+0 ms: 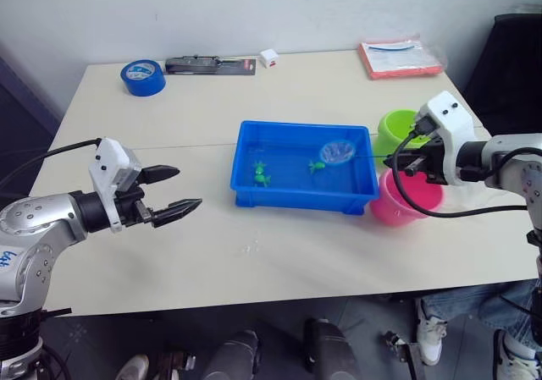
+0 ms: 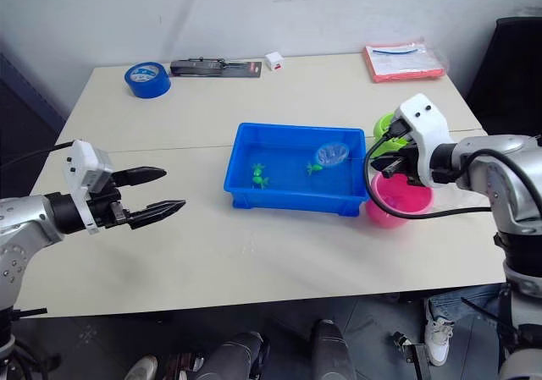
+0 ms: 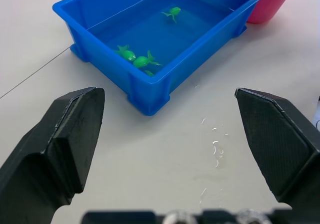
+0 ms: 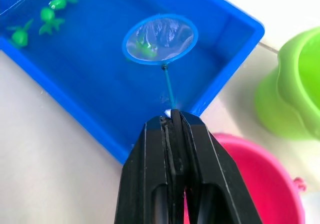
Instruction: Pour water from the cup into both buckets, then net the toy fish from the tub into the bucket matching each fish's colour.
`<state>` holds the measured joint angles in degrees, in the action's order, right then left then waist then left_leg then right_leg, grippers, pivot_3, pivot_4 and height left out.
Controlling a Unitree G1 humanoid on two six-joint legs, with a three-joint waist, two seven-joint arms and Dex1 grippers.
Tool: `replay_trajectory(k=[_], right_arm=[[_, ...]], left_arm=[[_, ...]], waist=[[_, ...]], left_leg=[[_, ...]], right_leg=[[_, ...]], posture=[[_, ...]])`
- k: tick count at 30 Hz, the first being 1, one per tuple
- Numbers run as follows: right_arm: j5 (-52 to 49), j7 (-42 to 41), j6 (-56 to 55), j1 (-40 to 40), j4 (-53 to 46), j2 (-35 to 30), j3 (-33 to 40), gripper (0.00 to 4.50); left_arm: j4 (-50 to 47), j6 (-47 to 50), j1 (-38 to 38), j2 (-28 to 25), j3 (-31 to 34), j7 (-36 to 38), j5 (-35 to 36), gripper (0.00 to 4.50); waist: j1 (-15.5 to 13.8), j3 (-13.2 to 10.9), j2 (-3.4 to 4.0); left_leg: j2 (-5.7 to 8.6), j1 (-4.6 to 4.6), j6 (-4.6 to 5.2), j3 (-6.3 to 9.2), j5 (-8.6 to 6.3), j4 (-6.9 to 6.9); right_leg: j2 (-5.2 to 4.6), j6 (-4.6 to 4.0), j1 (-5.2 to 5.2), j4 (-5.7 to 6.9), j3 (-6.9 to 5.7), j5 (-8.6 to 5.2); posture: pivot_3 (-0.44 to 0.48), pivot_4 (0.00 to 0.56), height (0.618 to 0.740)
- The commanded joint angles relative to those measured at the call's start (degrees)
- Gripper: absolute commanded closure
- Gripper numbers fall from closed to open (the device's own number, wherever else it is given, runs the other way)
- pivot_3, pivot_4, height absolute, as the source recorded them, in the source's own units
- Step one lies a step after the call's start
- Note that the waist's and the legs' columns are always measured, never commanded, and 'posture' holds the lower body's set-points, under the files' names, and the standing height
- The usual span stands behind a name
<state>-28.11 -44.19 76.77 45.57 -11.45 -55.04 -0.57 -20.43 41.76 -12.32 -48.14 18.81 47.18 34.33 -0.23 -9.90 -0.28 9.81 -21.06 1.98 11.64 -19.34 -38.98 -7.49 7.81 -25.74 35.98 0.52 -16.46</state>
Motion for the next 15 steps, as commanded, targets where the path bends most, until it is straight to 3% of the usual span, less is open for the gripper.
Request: replay_trajectory(k=[1,15], right_arm=[[-2.62,-1.48,5.41,3.48,-0.82,-1.43,-1.18,3.72],[-4.74,-0.14,15.69,9.81,4.99,-0.12,-7.54,3.72]], left_arm=[[-0.28,-1.27,-0.38,-0.14,0.21,0.32,0.42,0.00],[-1.67,-1.77,1.07,0.52,0.47,-0.70,0.69,0.00]], waist=[[-0.03,0.00,0.00],[-1.30,0.00,0.00]], left_leg=[[0.00,0.00,0.01,-0.03,-0.01,0.00],[0.00,-0.08,0.16,-0.32,-0.10,-0.01]], right_leg=[[0.00,0.00,0.00,0.00,0.00,0.00],[0.02,0.08,-0.13,-0.02,0.00,0.06]], posture=[[0.000,0.150,0.740],[0.000,0.150,0.740]])
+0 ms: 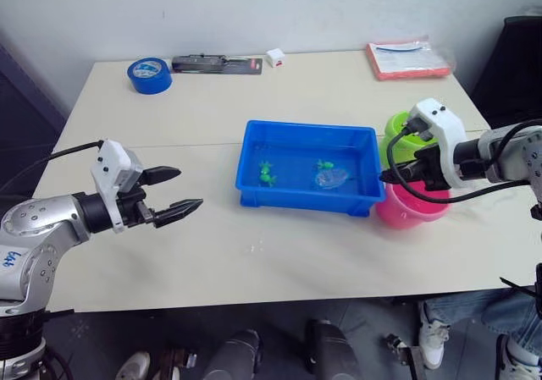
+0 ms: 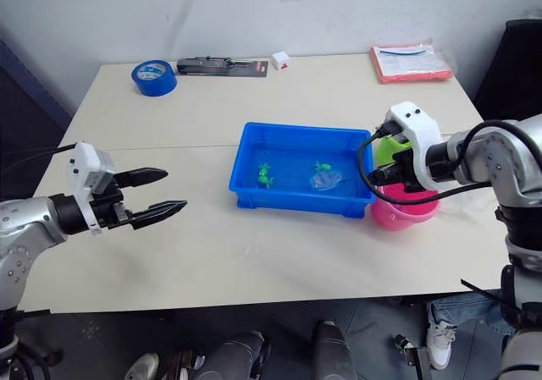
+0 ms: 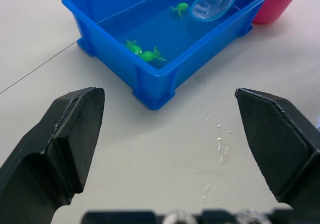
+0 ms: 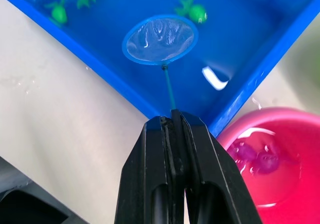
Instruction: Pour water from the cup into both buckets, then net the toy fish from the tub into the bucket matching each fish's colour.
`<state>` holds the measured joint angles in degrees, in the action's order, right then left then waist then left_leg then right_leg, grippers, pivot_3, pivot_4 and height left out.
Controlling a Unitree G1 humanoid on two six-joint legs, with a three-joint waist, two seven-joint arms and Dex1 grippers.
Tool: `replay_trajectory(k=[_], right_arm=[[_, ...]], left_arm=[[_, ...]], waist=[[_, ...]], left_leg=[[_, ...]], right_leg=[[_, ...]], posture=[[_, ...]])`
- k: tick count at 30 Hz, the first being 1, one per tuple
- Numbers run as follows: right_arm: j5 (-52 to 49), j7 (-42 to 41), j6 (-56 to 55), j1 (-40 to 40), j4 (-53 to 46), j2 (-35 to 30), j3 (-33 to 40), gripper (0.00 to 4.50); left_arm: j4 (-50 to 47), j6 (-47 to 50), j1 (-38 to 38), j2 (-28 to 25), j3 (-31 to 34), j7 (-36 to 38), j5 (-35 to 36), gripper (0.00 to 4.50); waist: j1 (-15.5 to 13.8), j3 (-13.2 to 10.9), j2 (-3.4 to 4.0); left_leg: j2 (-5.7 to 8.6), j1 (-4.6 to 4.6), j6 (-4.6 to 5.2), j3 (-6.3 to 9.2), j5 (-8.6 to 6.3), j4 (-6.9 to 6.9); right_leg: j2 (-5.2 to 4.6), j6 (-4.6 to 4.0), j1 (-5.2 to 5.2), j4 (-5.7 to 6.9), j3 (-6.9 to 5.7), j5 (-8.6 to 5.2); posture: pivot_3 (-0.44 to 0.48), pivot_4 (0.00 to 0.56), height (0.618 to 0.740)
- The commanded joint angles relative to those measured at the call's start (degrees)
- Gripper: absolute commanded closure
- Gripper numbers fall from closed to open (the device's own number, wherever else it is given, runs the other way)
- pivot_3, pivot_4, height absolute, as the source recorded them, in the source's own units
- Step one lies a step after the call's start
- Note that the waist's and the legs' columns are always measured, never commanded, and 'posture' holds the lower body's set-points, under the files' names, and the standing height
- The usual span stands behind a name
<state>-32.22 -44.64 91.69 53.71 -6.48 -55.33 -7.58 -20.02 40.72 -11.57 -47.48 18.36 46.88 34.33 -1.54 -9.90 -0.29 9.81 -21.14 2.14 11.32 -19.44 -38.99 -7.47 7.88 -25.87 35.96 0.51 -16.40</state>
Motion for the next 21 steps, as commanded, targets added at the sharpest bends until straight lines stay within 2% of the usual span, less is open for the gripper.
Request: replay_trajectory(k=[1,10,21], right_arm=[[-0.65,0.52,0.80,1.88,0.61,0.54,-1.02,3.72],[4.48,7.56,-1.72,2.27,7.15,7.04,-2.67,3.72],[10.02,17.59,-8.99,1.91,13.82,19.22,4.87,3.72]], left_arm=[[-2.09,-0.72,0.36,-0.18,1.05,-0.46,0.68,0.00],[-3.37,-0.05,1.52,-0.96,2.50,-1.11,1.12,0.00],[-3.18,1.15,0.62,-3.27,2.89,-0.78,1.67,0.00]], waist=[[0.01,0.00,0.00],[0.16,0.00,0.00],[0.33,0.00,0.00]], left_leg=[[0.00,0.00,0.01,-0.01,0.00,0.00],[-0.03,-0.01,0.02,-0.29,-0.01,0.01],[-0.03,-0.05,0.03,-0.58,-0.01,0.02]], right_leg=[[0.00,0.00,-0.01,0.00,0.00,0.00],[0.06,0.04,-0.18,0.02,0.12,0.03],[0.11,0.04,-0.43,0.33,0.41,0.05]], posture=[[0.000,0.150,0.740],[0.000,0.150,0.740],[0.000,0.150,0.740]])
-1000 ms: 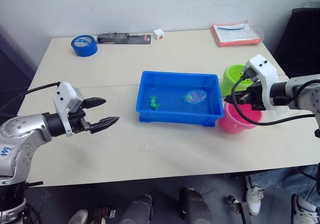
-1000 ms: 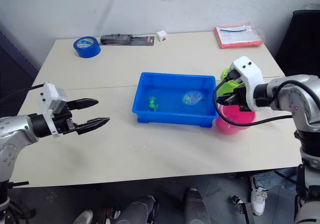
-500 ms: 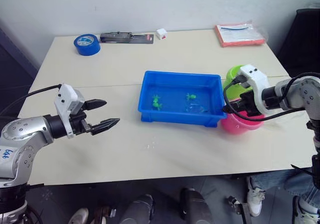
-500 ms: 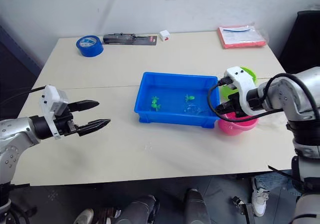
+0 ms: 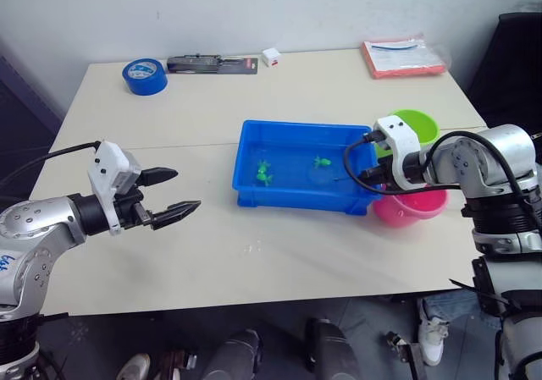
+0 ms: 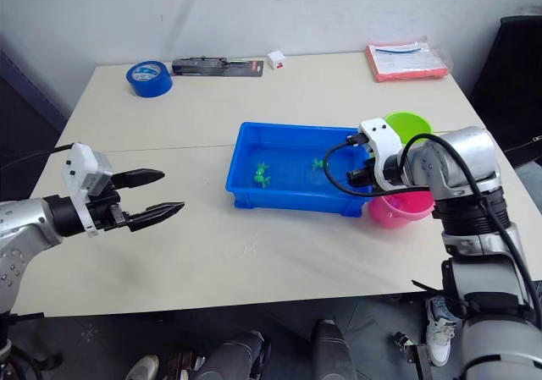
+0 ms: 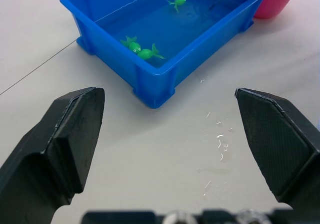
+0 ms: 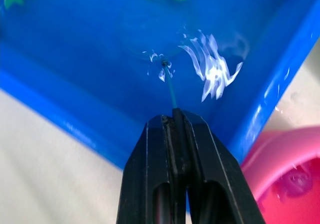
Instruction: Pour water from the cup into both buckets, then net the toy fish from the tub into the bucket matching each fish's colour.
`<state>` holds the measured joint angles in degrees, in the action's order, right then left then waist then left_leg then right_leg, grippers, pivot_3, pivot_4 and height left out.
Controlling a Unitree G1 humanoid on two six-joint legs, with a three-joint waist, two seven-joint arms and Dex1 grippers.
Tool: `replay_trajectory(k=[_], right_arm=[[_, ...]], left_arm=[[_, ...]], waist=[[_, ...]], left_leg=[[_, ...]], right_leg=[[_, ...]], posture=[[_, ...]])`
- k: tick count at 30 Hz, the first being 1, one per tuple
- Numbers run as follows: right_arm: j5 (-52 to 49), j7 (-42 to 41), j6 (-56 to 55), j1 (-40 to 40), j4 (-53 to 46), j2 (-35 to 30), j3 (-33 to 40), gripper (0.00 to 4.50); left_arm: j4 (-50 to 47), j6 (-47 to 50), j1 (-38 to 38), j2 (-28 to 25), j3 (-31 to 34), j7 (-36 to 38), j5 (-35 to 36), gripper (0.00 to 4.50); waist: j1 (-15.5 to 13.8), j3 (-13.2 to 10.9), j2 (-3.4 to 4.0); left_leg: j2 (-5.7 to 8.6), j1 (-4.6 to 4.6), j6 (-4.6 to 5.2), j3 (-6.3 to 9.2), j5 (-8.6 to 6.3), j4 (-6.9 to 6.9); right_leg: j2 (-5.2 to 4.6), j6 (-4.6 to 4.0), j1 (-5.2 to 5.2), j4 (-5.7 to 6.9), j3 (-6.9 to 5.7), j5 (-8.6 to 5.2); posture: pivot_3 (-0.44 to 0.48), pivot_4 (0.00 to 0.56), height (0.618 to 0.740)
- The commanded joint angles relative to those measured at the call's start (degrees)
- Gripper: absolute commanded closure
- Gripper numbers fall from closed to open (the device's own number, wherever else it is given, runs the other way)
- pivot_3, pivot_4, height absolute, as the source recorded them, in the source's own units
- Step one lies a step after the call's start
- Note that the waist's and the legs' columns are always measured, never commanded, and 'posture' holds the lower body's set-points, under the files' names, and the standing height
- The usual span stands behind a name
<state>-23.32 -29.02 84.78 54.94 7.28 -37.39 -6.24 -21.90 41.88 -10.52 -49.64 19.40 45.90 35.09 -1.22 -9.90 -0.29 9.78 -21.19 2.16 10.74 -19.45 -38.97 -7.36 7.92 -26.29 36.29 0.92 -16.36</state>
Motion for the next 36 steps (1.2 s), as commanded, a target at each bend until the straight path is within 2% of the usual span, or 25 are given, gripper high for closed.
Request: replay_trajectory(k=[1,6,12,19,23,28,36], right_arm=[[1.30,2.48,-2.74,0.73,0.19,1.91,4.23,3.72],[1.52,4.28,-3.50,0.75,-0.56,3.79,7.63,3.72],[-0.88,3.88,1.38,-1.15,-6.77,3.19,12.37,3.72],[-3.23,3.96,5.48,-4.72,-15.35,4.08,19.30,3.72],[-5.75,3.17,6.88,-5.05,-20.29,5.74,26.44,3.72],[-6.79,3.42,6.18,-5.05,-23.43,5.61,30.58,3.72],[-4.39,4.26,-2.83,-7.49,-20.21,-0.25,33.35,3.72]], left_arm=[[-1.21,-0.03,-0.46,-1.22,1.77,0.24,0.91,0.00],[-0.73,-0.04,-1.35,-1.38,0.80,0.18,0.96,0.00],[0.86,-0.74,-3.03,-1.26,-0.68,1.15,0.46,0.00],[6.18,-3.97,-8.32,-0.13,-5.02,3.45,-0.94,0.00],[10.05,-6.28,-12.20,1.44,-7.36,5.10,-1.35,0.00],[12.91,-8.55,-14.33,2.47,-8.94,7.14,-2.26,0.00],[16.92,-10.90,-17.92,3.45,-11.14,9.18,-4.04,0.00]], waist=[[0.12,0.00,0.00],[0.45,0.00,0.00],[0.82,0.00,0.00],[1.28,0.00,0.00],[1.31,0.00,0.00],[1.41,0.00,0.00],[1.30,0.00,0.00]], left_leg=[[0.00,0.00,0.00,-0.08,0.00,0.00],[-0.01,0.01,0.00,-0.20,0.00,0.00],[-0.03,0.00,0.00,-0.22,0.00,0.02],[-0.03,0.01,0.00,-0.25,0.00,0.01],[-0.04,0.01,0.00,-0.29,0.00,0.01],[-0.04,0.01,0.01,-0.31,-0.01,0.02],[-0.03,0.01,0.02,-0.34,-0.01,-0.02]], right_leg=[[0.00,0.00,-0.06,0.15,0.06,0.00],[0.05,0.00,-0.15,0.24,0.19,0.00],[0.06,0.00,-0.16,0.23,0.20,0.00],[0.07,0.01,-0.17,0.26,0.23,0.01],[0.07,0.03,-0.18,0.26,0.26,0.02],[0.09,0.05,-0.20,0.26,0.29,0.03],[0.08,0.08,-0.19,0.28,0.32,0.04]], posture=[[0.000,0.150,0.740],[0.000,0.150,0.740],[0.000,0.150,0.740],[0.000,0.150,0.740],[0.000,0.150,0.740],[0.000,0.150,0.740],[0.000,0.150,0.740]])
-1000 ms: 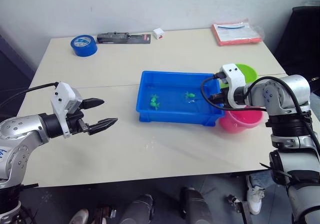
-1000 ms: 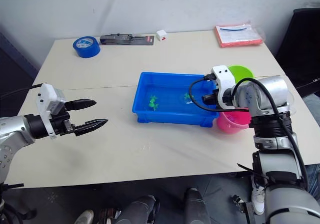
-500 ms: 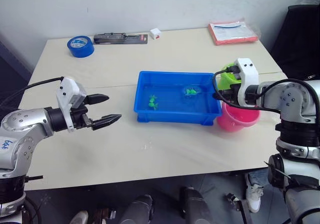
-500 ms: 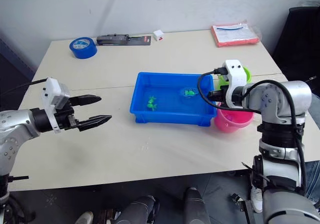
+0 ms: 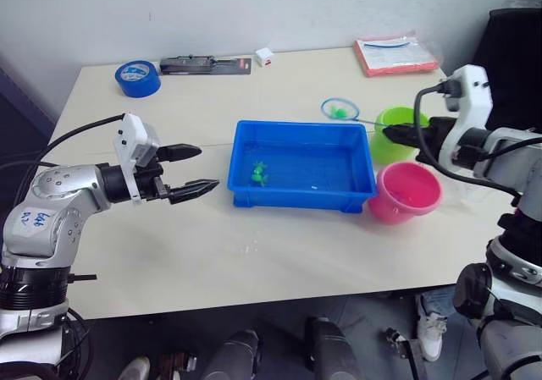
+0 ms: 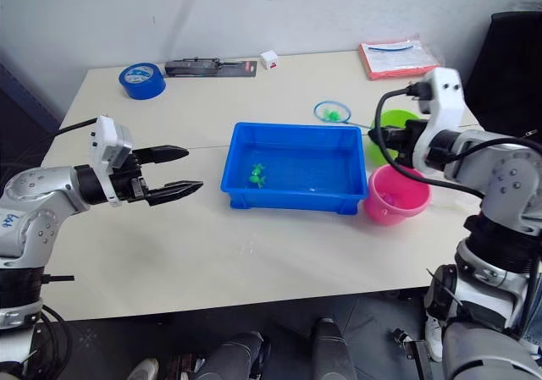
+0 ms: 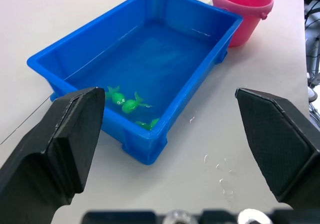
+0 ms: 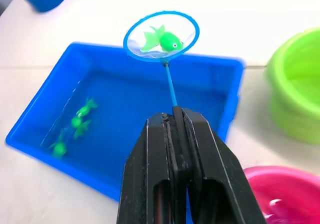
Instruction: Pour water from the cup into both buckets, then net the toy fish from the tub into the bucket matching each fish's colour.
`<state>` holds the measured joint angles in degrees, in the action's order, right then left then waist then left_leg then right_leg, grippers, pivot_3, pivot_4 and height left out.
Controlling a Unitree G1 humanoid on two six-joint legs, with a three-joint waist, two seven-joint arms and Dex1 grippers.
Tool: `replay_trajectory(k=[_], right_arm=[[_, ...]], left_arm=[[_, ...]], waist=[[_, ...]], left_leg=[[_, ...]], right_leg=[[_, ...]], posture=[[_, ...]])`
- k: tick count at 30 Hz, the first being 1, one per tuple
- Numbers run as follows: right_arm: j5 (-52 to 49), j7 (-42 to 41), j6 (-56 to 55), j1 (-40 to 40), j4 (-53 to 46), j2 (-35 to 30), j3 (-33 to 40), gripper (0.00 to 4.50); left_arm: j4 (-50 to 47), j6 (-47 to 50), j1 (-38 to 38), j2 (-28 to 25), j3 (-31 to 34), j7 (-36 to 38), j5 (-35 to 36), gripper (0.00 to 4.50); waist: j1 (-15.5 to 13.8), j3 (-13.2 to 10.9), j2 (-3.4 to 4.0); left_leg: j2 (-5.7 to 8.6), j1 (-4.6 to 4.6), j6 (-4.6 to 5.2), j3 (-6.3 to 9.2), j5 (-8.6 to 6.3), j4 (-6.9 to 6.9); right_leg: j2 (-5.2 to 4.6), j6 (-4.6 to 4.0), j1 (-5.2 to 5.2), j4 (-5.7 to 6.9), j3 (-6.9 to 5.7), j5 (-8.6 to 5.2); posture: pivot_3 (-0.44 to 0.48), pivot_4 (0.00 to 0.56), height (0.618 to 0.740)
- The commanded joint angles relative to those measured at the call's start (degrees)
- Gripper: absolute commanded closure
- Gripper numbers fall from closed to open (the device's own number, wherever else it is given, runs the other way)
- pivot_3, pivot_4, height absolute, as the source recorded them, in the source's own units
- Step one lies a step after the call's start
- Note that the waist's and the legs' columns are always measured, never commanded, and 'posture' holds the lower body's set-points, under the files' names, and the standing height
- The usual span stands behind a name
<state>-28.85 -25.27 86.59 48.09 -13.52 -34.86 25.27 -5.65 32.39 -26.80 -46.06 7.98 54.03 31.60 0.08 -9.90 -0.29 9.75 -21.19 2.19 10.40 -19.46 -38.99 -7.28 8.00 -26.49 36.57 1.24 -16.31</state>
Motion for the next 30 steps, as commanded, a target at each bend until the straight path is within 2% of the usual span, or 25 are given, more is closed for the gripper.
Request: replay_trajectory(k=[1,12,20,30], right_arm=[[1.30,0.49,-5.74,-0.99,1.27,-3.52,1.72,3.72],[3.94,0.68,-15.96,-5.07,7.72,-9.01,-0.60,3.72],[11.09,1.20,-27.00,-8.26,10.95,-12.39,-9.54,3.72],[26.99,-0.23,-50.56,-13.94,12.51,-20.70,-22.64,3.72]], left_arm=[[0.87,-1.58,-1.79,-0.10,0.24,1.22,-0.71,0.00],[0.30,-1.86,-0.53,-1.04,1.50,1.92,-0.88,0.00],[-0.20,-1.70,-0.12,-0.93,1.42,1.66,-0.95,0.00],[-2.07,-0.95,1.72,-1.26,2.44,1.05,-0.40,0.00]], waist=[[0.00,0.00,0.00],[0.08,0.00,0.00],[0.06,0.00,0.00],[0.04,0.00,0.00]], left_leg=[[0.00,0.00,0.01,-0.02,0.00,0.00],[0.00,0.02,0.01,-0.15,0.00,-0.01],[-0.01,0.03,0.01,-0.20,0.00,-0.01],[-0.01,0.04,0.02,-0.30,0.00,-0.02]], right_leg=[[0.00,0.01,0.00,-0.01,0.02,0.00],[0.02,0.03,-0.05,0.07,0.18,0.02],[0.06,0.04,-0.08,0.09,0.43,0.02],[0.11,0.07,-0.10,0.05,0.41,0.04]], posture=[[0.000,0.150,0.740],[0.000,0.150,0.740],[0.000,0.150,0.740],[0.000,0.150,0.740]])
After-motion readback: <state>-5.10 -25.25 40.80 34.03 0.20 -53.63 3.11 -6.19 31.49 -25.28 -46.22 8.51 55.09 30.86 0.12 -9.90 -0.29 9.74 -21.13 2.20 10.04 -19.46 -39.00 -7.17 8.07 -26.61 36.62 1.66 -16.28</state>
